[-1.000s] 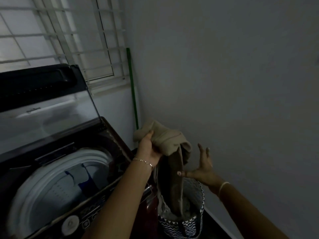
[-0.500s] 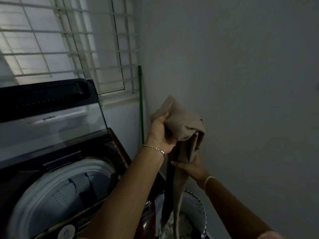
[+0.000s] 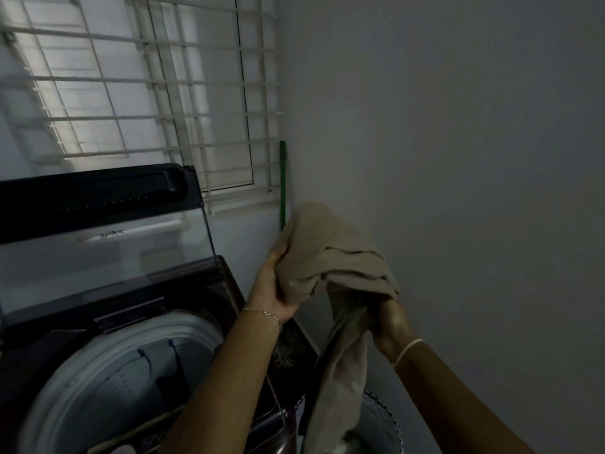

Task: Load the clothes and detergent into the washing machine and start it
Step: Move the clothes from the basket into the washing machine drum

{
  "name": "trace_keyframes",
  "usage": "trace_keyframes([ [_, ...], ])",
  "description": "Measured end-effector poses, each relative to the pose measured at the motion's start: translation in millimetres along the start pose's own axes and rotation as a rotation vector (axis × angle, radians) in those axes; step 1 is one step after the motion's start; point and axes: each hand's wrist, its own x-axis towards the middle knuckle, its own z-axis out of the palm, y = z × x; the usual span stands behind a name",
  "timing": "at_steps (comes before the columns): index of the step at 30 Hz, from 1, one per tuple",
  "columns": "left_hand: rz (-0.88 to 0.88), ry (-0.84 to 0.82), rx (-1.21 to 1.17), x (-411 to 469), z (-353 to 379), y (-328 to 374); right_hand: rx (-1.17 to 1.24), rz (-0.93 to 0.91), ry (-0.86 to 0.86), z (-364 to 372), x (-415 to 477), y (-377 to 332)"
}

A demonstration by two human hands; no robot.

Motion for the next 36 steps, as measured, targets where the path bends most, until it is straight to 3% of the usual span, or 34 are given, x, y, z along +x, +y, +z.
trace_keyframes([
  [5, -0.184, 0.377, 0.279, 21, -47, -25, 0.079, -0.001, -0.065, 14, 2, -21],
  [9, -0.110, 0.466, 0.428, 29, -44, -31, 0.063, -0.013, -0.072, 30, 6, -26],
  [12, -0.052, 0.399, 0.349, 20, -24, -25, 0.063, -0.012, -0.092, 43, 4, -31],
  [17, -0.231, 0.154, 0.352, -5, 11, -21, 0.066, -0.128, -0.263, 60, -3, -33],
  [22, -0.261, 0.141, 0.181, 1, -1, -13, -0.507, -0.395, -0.395, 64, -14, -19],
  [25, -0.231, 0.148, 0.109, 8, -12, -20, -0.695, -0.393, -0.481, 63, -13, -9],
  [29, -0.163, 0.113, 0.043, 8, -20, -31, -0.938, -0.440, -0.467, 58, -9, -3],
  [36, -0.002, 0.057, -0.125, 14, -34, -35, -0.744, -0.237, -0.793, 27, -3, -14],
])
